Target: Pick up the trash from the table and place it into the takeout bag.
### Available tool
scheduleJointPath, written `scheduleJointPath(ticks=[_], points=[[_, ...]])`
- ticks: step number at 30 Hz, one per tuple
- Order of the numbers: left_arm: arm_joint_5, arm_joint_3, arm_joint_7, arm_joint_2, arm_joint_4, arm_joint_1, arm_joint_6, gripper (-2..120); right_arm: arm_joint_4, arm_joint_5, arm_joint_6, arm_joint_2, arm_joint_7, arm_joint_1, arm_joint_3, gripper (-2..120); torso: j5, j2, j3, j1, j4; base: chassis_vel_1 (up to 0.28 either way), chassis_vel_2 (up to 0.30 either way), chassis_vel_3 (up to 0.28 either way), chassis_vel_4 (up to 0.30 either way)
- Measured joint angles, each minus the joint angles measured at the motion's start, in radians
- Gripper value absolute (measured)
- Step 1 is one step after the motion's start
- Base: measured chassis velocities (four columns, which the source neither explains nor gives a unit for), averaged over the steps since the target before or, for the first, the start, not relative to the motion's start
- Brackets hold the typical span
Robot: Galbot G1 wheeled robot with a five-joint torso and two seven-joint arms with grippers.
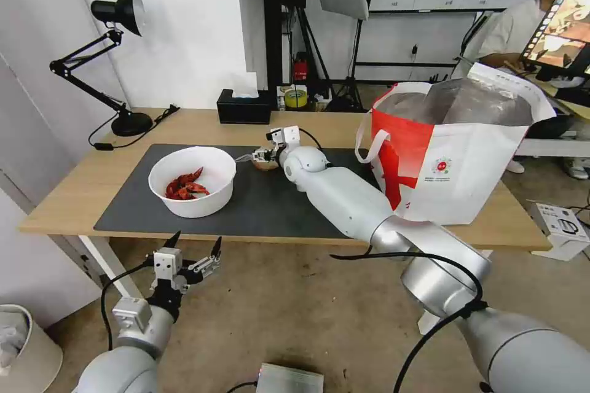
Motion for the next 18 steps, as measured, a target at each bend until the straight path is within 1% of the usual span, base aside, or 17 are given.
scheduleJointPath(ticks=[15, 18], points=[[0.007, 0.003, 0.001, -0.008, 0.001, 0.003, -0.004, 100, -0.029, -0.026, 0.001, 0.0, -0.062, 0.001, -0.008, 100, 0.0, 0.0, 0.0, 0.0, 0.0, 0.0, 0.0, 0.0, 0.0], [0.007, 0.001, 0.001, -0.006, -0.001, 0.002, -0.005, 100, -0.032, -0.03, 0.001, 0.0, -0.066, 0.001, -0.008, 98, 0.0, 0.0, 0.0, 0.0, 0.0, 0.0, 0.0, 0.0, 0.0]])
